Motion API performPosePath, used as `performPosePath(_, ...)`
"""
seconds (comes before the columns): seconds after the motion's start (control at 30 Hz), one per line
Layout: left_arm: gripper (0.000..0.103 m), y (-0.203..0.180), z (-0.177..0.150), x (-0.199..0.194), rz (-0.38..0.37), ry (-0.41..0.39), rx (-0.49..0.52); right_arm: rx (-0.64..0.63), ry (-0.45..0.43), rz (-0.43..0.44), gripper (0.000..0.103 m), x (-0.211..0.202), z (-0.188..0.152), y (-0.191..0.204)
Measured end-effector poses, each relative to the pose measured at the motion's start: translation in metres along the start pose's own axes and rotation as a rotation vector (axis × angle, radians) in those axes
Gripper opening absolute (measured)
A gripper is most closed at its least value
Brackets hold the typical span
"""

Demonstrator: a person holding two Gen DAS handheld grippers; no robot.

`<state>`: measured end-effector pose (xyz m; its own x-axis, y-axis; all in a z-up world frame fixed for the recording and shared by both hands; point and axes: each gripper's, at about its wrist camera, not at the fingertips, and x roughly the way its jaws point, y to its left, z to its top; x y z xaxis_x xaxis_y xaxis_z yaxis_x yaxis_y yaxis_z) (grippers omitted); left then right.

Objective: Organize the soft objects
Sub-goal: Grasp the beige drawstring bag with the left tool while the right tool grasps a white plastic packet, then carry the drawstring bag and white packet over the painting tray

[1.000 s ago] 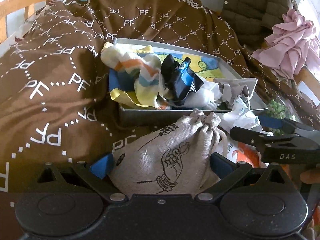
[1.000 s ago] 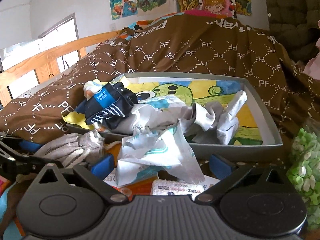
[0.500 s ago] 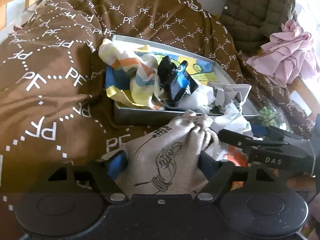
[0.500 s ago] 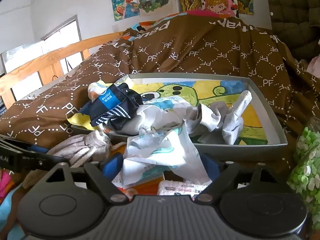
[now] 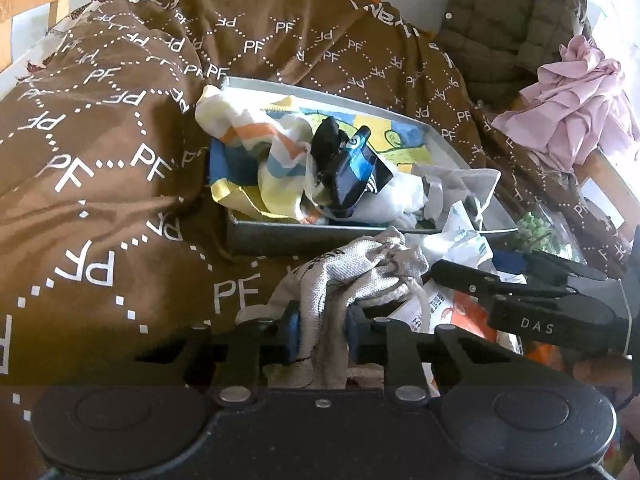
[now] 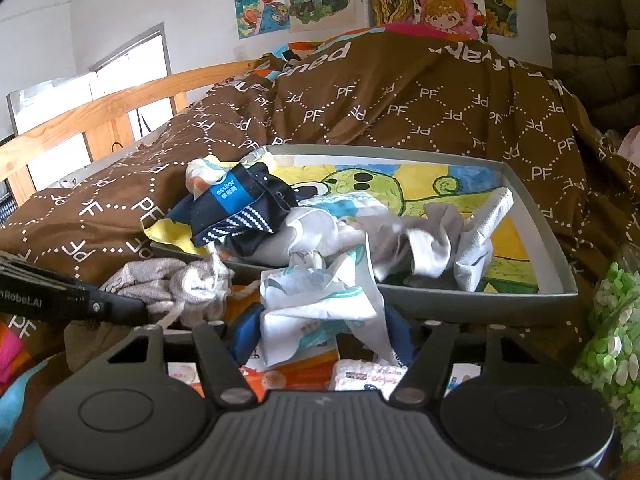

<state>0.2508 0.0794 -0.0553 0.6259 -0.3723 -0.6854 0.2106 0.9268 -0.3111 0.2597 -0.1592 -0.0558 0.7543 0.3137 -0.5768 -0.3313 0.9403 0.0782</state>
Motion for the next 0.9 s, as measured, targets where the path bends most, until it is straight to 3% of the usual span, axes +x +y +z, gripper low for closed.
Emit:
performPosePath(0.33,0.020,0.003,0.010,-0.023,-0.005,-0.128,-0.063,0.013,-0.068,0.000,0.064,-0.020,0.010,-0.001)
performPosePath(0.67,0.020,-0.012,0.014,-0.046,-0.095,-0.285,-0.052,0.045,-0.190,0.003,0.064,-0.043,0.030,-0.015)
performPosePath(0.9,0.020,-0.012,0.014,-0.051,-0.115,-0.334,-0.058,0.073,-0.294,-0.019,0.064,-0.066,0.048,-0.039)
